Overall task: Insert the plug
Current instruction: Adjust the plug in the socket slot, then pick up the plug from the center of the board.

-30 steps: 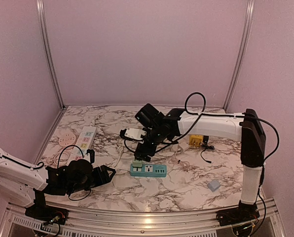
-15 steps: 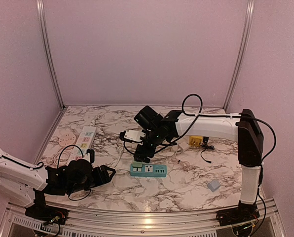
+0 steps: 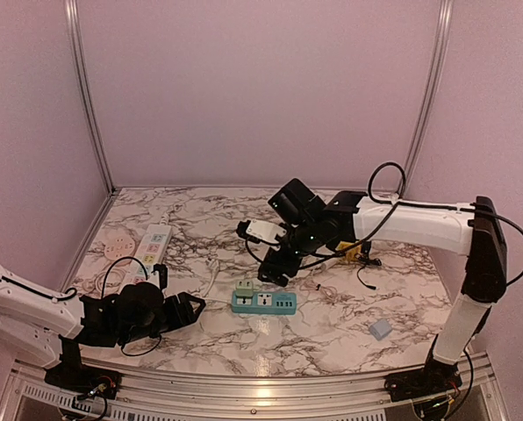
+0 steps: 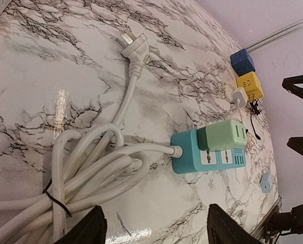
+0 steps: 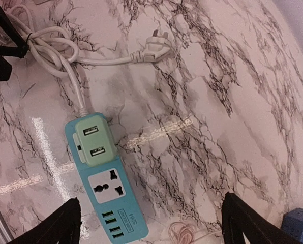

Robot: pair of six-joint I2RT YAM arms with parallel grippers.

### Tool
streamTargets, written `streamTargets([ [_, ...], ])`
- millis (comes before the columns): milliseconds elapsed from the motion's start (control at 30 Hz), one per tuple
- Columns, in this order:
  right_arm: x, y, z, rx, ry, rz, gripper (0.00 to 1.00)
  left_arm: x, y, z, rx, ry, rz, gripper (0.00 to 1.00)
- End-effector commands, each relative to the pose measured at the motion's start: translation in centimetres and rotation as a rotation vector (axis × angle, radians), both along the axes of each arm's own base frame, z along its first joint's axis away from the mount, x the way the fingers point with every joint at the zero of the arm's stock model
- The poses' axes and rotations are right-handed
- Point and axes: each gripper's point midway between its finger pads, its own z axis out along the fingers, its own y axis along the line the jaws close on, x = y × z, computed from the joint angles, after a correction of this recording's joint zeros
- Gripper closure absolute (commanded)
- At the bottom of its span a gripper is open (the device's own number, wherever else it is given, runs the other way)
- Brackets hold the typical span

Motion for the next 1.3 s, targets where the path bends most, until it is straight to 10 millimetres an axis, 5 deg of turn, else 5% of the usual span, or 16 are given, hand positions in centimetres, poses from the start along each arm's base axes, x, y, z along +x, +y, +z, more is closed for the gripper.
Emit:
streamTargets([
  [0, 0.1, -4.5, 0.1, 0.011, 0.005, -0.223, 0.09, 0.0, 0.6, 0.4, 0.018, -0.038, -0.001, 0.3],
  [167, -1.9, -10.4, -1.4, 0.005, 0.048, -0.44, 0.09, 0.3, 0.3, 0.7, 0.037, -0.063, -0.016, 0.2],
  [367, -4.2, -14.6, -0.7, 0.069, 0.078, -0.61, 0.02, 0.5, -0.7, 1.3, 0.053, -0.086, -0.047, 0.01],
  [567, -5.1, -15.9, -0.2, 0.083, 0.127, -0.704, 0.02, 0.6, -1.1, 1.7, 0.054, -0.105, -0.065, 0.01],
  [700, -5.7, -19.5, -2.3, 0.039, 0.15, -0.995, 0.01, 0.5, -0.7, 1.7, 0.06, -0.111, -0.063, 0.01],
  [900, -9.4, -24.3, -6.3, 0.012, 0.255, -1.342, 0.01, 0.6, -0.1, 1.9, 0.069, -0.125, -0.052, 0.01],
  [1067, -11.8, -26.9, -7.7, 0.151, 0.319, -1.568, 0.02, 0.7, -0.3, 1.8, 0.079, -0.128, -0.06, 0.01],
  [1267, -12.4, -28.7, -6.9, 0.416, 0.348, -1.723, 0.02, 0.6, -0.8, 1.8, 0.074, -0.123, -0.072, 0.01],
])
